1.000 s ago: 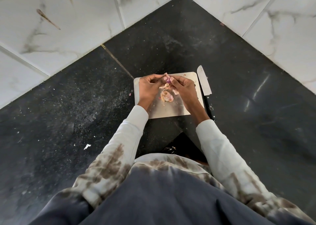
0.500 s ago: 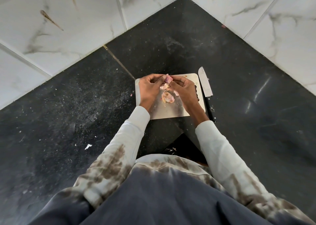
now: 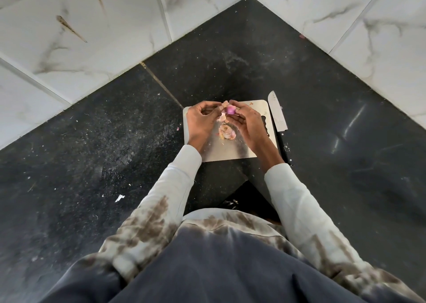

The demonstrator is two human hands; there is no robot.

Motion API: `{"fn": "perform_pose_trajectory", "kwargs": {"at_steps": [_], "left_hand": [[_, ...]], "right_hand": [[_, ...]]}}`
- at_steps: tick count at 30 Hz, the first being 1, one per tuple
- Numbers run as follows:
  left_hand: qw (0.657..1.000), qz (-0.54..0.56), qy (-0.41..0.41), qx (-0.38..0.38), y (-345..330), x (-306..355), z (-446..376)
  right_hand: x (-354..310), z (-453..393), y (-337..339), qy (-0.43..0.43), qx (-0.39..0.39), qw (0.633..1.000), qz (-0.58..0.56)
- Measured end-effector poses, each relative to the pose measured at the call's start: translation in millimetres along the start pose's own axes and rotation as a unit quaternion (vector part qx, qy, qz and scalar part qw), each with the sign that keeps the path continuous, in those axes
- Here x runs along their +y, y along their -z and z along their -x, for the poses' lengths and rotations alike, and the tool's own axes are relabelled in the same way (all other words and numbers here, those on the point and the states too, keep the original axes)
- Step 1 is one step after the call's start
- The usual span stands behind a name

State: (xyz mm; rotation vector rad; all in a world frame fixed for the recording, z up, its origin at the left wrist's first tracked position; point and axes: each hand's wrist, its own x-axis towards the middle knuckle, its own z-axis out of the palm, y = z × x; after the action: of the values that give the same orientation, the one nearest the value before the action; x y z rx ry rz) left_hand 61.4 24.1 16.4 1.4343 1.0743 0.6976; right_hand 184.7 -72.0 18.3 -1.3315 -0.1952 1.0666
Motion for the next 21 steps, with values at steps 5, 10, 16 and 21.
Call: {"fn": "perform_pose_trajectory", "kwargs": {"at_steps": [5, 10, 16, 21], "left_hand": [[0.997, -0.078, -0.01, 0.009, 2.7, -8.8, -2.7], [0.975, -0.215, -0.04, -0.037, 3.3, -15.5, 0.1], [0.97, -0.233, -0.033, -0.051, -2.8, -11.7, 1.4], [0.976, -0.208, -0.053, -0.043, -1.0, -3.0, -2.6]], "right_hand": [[2.7, -1.4, 3.4, -0.018, 0.003, 0.999, -0.037], [1.1, 2.6, 5.5, -0.036, -0.011, 0.996, -0.079], [-1.6, 7.5, 9.9, -0.036, -0.022, 0.987, -0.156], [-3.1, 7.0, 12.4, -0.021, -0.033, 0.986, -0.163]]}}
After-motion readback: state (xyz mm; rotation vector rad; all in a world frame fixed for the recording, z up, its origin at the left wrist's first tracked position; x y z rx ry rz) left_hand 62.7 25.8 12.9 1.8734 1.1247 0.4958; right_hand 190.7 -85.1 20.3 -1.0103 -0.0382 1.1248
